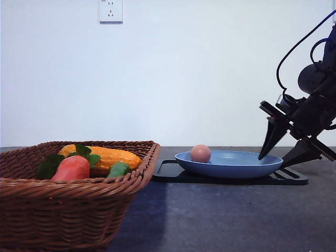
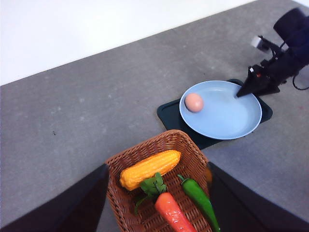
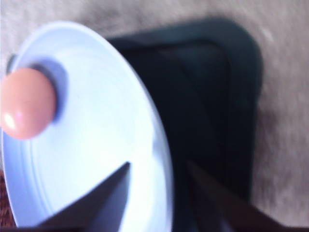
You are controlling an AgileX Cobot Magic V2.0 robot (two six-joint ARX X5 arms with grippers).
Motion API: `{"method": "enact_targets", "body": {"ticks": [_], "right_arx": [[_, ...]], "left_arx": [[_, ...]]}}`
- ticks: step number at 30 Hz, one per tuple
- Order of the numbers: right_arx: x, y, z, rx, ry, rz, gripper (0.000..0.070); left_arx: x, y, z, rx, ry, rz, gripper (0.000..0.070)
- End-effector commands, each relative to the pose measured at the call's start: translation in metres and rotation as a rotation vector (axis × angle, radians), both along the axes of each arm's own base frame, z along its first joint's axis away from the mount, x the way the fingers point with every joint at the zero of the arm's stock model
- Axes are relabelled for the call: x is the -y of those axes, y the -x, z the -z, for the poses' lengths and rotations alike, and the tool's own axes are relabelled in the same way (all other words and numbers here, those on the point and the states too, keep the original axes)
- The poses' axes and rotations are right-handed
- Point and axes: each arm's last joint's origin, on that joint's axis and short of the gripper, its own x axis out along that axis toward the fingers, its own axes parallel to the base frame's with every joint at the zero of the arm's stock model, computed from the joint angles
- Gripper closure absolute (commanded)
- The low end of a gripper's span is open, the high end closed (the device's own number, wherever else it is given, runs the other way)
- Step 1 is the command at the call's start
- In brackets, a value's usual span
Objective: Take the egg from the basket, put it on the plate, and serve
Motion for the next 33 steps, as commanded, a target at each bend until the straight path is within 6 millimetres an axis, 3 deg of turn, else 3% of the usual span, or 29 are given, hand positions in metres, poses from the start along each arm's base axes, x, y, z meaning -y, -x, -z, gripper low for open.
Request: {"method": "enact_targets", "body": {"ticks": [1,8,15,18,22,24,28,33], "right_arx": [[0.001,-0.005,0.004,0.009,0.014,-0.003,0.0407],[0.005,-0.002,-0.022,0.051,0.008,0.004,0.0407],[0.013,0.017,-0.078,0.172,0.018,0.025,0.0432],[0.013,0.033,-0.104,0.22,0.042,0.007,0.0523],[0.009,0.059,-0.133,0.262,0.135,-0.026,0.0655],[0.002,0.073,-0.144,0.262,0.185,-0.04,0.0693],[-0.019,0.104,-0.159,0.274,0.262,-0.094,0.07],[-0.049,0.146,-0.163,0.349,0.306,-0.187,0.07]], "left_arx": [[0.001,0.0,-0.006,0.016,0.013,0.004,0.0292],[0.014,-0.009,-0.005,0.032,-0.016,0.015,0.0295],[0.035,-0.025,-0.002,0.063,-0.07,0.044,0.0327],[0.046,-0.035,0.003,0.057,-0.111,0.042,0.0407],[0.059,-0.051,0.013,0.035,-0.194,0.038,0.0615],[0.065,-0.06,0.02,0.013,-0.226,0.025,0.0683],[0.071,-0.081,0.038,-0.049,-0.291,-0.024,0.07],[0.063,-0.1,0.061,-0.109,-0.338,-0.099,0.07]]}}
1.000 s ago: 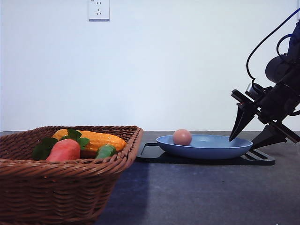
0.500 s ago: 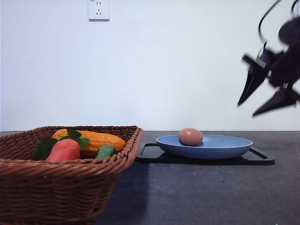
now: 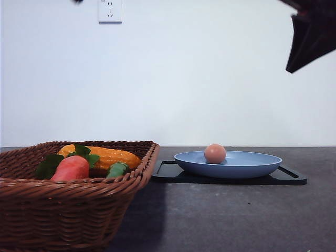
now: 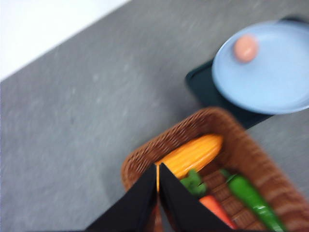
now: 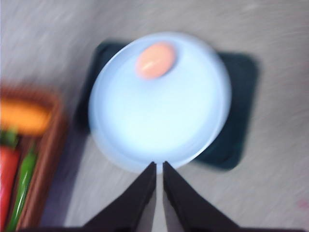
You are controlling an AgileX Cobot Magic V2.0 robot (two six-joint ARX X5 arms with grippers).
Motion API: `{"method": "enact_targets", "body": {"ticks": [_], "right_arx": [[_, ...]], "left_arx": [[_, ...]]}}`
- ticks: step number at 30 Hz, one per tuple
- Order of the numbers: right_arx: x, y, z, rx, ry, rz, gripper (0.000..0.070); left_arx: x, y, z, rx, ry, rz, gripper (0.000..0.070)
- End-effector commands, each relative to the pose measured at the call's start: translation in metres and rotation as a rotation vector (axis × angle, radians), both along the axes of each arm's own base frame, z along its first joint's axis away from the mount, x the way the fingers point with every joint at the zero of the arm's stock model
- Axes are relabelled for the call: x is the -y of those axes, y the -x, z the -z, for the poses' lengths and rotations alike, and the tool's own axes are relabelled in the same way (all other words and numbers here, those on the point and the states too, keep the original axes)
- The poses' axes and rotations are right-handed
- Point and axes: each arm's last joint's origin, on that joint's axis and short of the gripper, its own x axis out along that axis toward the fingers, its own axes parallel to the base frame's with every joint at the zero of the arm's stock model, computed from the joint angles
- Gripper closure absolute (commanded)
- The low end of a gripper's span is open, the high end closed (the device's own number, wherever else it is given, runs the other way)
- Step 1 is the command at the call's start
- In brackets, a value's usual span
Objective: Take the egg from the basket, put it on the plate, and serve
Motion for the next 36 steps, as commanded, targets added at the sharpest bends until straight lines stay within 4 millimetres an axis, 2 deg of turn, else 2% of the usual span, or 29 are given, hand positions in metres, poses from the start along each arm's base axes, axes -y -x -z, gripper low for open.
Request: {"method": "enact_targets", "body": {"ticks": [1,5,8,17,21,24,36], "right_arx": [[-0.009,0.01,-0.001,0.037,0.029,-0.039,0.07],[-0.02,0.042,0.001,0.151,0.096,-0.052,0.07],[-0.023,0.062,0.007,0.255,0.13,-0.036,0.07],[-0.02,0.099,0.046,0.55,0.044,-0.015,0.07],[-0.019,0.107,0.063,0.653,-0.01,-0.009,0.07],[-0.018,0.107,0.069,0.682,-0.009,0.019,0.07],[-0.018,0.106,0.065,0.728,-0.019,0.049,0.07]], "left_arx": [[-0.002,-0.004,0.004,0.005,-0.004,-0.015,0.07],[-0.018,-0.006,0.019,-0.003,0.024,-0.063,0.07],[-0.027,0.0,0.031,0.01,0.121,-0.056,0.07],[-0.043,0.027,0.082,0.125,0.411,-0.029,0.07],[-0.047,0.038,0.098,0.15,0.527,-0.004,0.07],[-0.046,0.04,0.1,0.14,0.548,0.0,0.07],[-0.046,0.039,0.099,0.148,0.553,0.0,0.07]]}}
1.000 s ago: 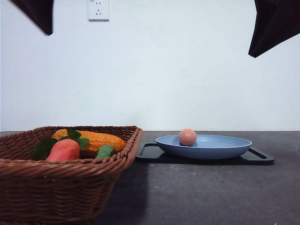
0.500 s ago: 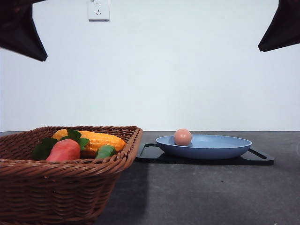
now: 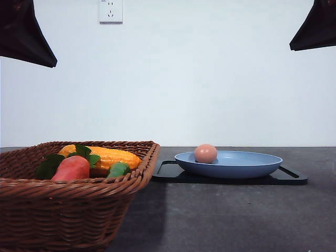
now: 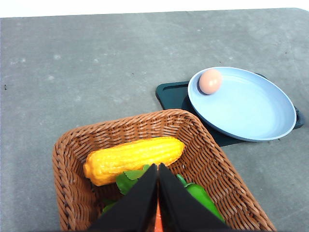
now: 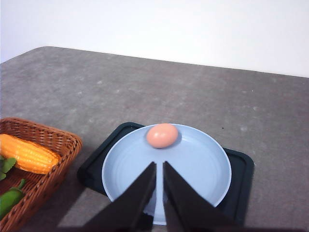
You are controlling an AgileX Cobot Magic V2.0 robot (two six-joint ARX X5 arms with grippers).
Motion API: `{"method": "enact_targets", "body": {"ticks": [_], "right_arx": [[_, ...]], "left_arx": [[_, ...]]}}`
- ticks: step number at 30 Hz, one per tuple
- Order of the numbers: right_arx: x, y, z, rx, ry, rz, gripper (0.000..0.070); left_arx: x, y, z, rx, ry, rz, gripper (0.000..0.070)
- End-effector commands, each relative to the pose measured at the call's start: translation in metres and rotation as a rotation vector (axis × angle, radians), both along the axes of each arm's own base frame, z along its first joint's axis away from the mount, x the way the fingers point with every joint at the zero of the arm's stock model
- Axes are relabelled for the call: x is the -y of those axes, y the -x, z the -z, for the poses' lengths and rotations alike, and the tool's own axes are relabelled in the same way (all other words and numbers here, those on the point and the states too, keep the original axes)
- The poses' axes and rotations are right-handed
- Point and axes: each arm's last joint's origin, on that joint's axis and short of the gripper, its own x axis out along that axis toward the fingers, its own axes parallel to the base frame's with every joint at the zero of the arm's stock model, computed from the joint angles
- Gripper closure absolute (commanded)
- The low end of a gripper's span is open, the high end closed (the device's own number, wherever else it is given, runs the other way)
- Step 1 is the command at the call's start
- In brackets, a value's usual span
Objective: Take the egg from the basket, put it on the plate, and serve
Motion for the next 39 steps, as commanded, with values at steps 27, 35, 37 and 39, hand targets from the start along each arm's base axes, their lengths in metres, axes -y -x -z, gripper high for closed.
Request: {"method": "enact_targets", "body": {"ticks": [27,35,37,39], "right_arx": [[-0.001,0.0,-0.002,0.012,-0.001,-0.007,0.07],[-0.001,0.0,-0.002,0.012,-0.001,-0.007,0.07],[-0.001,0.0,-0.002,0.012,-0.001,-0.007,0.07],[-0.001,0.0,-0.002,0.012,-0.001,-0.007,0.07]], "left_arx": [[-0.098,0.055,0.019,0.386,0.0,-0.46,0.07],[-0.102,0.049,0.063,0.31,0.005,-0.436,0.07],[-0.102,0.049,0.069,0.302,0.009,-0.44,0.07],[-0.102,0.049,0.074,0.293,0.009,-0.44,0.07]]}}
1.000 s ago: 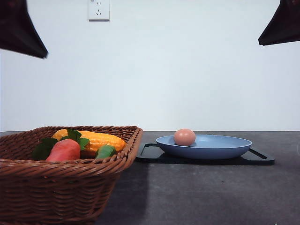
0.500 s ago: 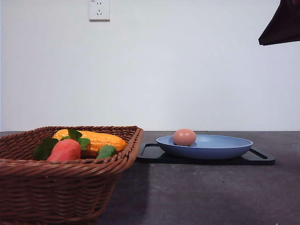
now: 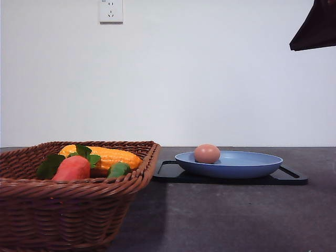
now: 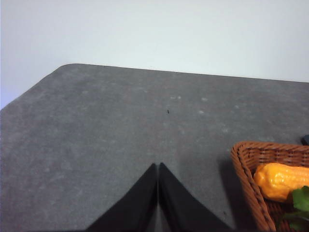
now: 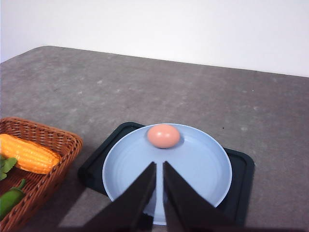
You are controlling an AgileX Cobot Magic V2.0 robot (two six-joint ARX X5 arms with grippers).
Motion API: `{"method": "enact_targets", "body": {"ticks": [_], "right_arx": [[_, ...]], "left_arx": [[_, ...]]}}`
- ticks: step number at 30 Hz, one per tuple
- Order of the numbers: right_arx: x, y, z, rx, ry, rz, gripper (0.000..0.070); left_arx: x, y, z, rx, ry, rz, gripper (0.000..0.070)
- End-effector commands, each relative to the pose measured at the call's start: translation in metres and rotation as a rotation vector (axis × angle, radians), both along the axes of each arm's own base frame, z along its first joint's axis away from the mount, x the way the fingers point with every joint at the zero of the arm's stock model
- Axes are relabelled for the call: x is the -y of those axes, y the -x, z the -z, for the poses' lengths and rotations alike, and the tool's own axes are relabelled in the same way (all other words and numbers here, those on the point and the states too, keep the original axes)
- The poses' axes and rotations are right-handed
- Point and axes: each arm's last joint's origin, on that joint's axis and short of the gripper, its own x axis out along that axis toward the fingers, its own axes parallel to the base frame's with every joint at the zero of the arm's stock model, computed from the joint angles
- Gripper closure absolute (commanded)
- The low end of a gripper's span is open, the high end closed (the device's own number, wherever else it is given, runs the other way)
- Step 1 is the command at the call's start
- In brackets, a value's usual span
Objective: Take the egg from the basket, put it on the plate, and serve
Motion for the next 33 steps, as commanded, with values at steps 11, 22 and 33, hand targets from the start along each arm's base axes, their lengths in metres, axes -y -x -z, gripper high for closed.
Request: {"method": "enact_targets", "body": {"ticks": [11,22,33], "right_arx": [[-0.001,0.0,-0.002,0.012,-0.001,-0.007,0.07],[-0.001,0.0,-0.002,0.012,-0.001,-0.007,0.07],[-0.001,0.0,-0.002,0.012,-0.001,-0.007,0.07]], "left_arx": [[0.0,-0.003,0.027,-0.101,0.045,-0.004,0.07],[0.0,-0.005,0.035,-0.114,0.087,-0.011,0.07],[0.0,-0.005,0.035,-0.115,0.088,-0.011,0.07]]}}
